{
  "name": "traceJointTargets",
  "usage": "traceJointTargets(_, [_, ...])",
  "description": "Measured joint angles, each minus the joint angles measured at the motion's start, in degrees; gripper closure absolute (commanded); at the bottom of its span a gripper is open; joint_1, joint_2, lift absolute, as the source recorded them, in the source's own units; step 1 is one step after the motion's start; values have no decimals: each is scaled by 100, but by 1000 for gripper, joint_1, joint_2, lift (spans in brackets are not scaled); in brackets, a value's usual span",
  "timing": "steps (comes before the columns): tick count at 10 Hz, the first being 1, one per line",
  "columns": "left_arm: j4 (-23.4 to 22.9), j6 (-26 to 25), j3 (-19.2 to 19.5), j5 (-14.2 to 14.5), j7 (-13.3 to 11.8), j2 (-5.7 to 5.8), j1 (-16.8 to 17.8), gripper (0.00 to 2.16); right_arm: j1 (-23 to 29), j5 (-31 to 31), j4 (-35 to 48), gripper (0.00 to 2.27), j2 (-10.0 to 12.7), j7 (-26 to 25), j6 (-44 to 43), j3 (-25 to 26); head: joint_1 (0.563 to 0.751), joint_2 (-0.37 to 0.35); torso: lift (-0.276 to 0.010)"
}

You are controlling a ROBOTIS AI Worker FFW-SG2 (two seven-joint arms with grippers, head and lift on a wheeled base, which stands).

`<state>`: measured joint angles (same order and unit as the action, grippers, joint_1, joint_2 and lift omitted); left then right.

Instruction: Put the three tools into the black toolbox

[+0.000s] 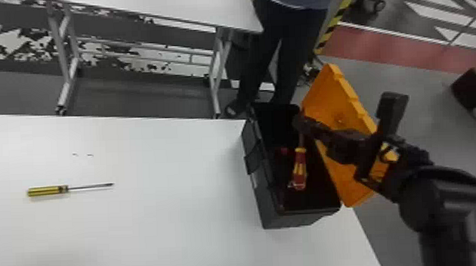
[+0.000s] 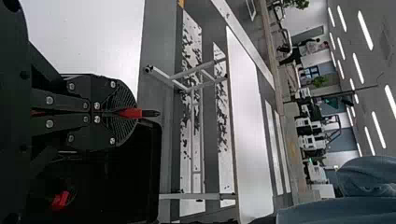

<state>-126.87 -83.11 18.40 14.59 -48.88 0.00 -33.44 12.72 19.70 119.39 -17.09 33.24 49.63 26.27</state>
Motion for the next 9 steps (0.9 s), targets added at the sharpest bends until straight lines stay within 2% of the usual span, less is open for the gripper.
traceJointTargets(2, [-20, 0, 152, 54, -135, 0, -25, 63, 57, -154, -212, 2206, -114, 188, -239, -83, 695, -350, -51])
traceJointTargets(3, [-22, 6, 204, 67, -162, 0, -30, 63, 89, -202, -268, 819, -144, 278, -281, -104, 695, -348, -51])
traceJointTargets(4, [-22, 14, 221, 69, -160, 0, -31, 63, 114, -201, -286, -2, -148, 294, -222, -107, 695, -348, -51])
traceJointTargets(5, [-24, 17, 232, 73, -127, 0, -31, 63, 138, -63, -240, 2, -148, 358, 147, -60, 695, -344, -51])
traceJointTargets(6, [-34, 17, 250, 85, -21, 0, -30, 63, 233, 191, 45, 56, -116, 367, 865, 13, 695, -329, -51])
traceJointTargets(7, [-44, 18, 244, 99, 143, 0, -11, 63, 396, 364, 429, 63, 97, 336, 1273, 51, 695, -292, -51])
traceJointTargets(9, [-42, 134, 222, 110, 306, 0, 46, 70, 958, 479, 1323, 83, 751, -19, 1389, -228, 695, -206, -51])
